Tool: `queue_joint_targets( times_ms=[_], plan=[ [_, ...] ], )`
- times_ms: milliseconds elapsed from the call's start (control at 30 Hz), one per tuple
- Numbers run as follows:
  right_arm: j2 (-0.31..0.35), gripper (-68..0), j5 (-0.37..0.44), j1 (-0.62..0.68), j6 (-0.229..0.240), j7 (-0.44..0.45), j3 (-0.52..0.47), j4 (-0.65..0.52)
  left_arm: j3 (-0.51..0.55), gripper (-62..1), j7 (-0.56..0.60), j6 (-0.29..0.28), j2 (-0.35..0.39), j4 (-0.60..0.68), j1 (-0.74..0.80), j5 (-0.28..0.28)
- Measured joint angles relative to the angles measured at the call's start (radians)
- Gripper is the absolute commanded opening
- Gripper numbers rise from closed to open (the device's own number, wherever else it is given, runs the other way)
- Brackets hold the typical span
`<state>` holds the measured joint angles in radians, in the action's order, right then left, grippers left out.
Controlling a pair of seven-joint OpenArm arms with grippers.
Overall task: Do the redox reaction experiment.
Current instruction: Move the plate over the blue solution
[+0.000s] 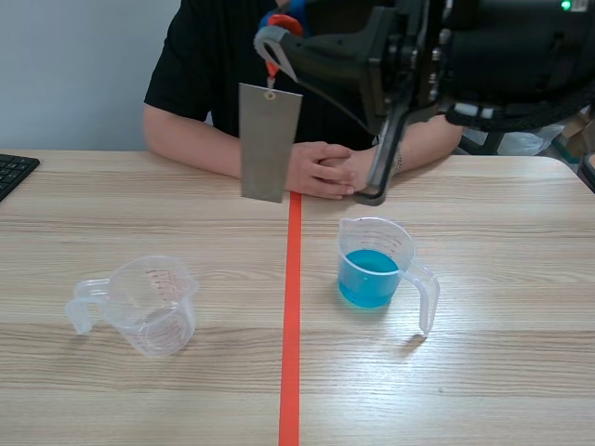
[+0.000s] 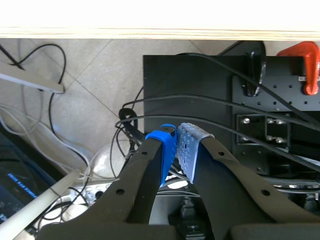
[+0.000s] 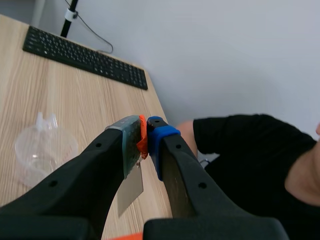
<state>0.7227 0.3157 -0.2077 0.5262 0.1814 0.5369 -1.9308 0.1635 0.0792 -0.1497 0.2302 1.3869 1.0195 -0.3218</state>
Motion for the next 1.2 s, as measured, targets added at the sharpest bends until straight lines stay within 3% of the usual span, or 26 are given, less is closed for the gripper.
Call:
queue_joint_targets(
  times_ms=[233, 300, 533, 600, 667, 1000, 1100, 1200],
  plan=[
    [0.102, -66.0, 0.042, 0.114, 0.015, 0.001, -0.179, 0.0, 0.0, -55.8, 0.0, 0.0, 0.0, 0.0, 0.0, 0.0],
    [0.12, -66.0, 0.041, 0.148, 0.038, 0.0, -0.232, 0.0, 0.0, -55.8, 0.0, 0.0, 0.0, 0.0, 0.0, 0.0],
    [0.134, -66.0, 0.041, 0.277, 0.059, 0.001, -0.395, 0.0, 0.0, -55.8, 0.0, 0.0, 0.0, 0.0, 0.0, 0.0],
    [0.133, -66.0, 0.041, 0.299, 0.084, 0.0, -0.427, 0.0, 0.0, -55.8, 0.0, 0.0, 0.0, 0.0, 0.0, 0.0],
    [0.133, -66.0, 0.041, 0.309, 0.108, 0.001, -0.445, 0.0, 0.0, -55.8, 0.001, 0.0, 0.0, 0.0, 0.0, 0.0],
    [0.133, -66.0, 0.047, 0.309, 0.112, -0.015, -0.445, 0.002, 0.0, -55.8, 0.005, 0.0, 0.0, -0.001, 0.0, 0.0],
    [0.133, -66.0, 0.074, 0.308, 0.145, -0.015, -0.445, 0.009, 0.0, -55.8, 0.015, 0.0, 0.0, -0.001, 0.0, 0.0],
    [0.133, -66.0, 0.074, 0.308, 0.141, -0.015, -0.444, 0.012, 0.0, -55.8, 0.016, 0.0, 0.0, -0.001, 0.0, 0.0]
  ],
)
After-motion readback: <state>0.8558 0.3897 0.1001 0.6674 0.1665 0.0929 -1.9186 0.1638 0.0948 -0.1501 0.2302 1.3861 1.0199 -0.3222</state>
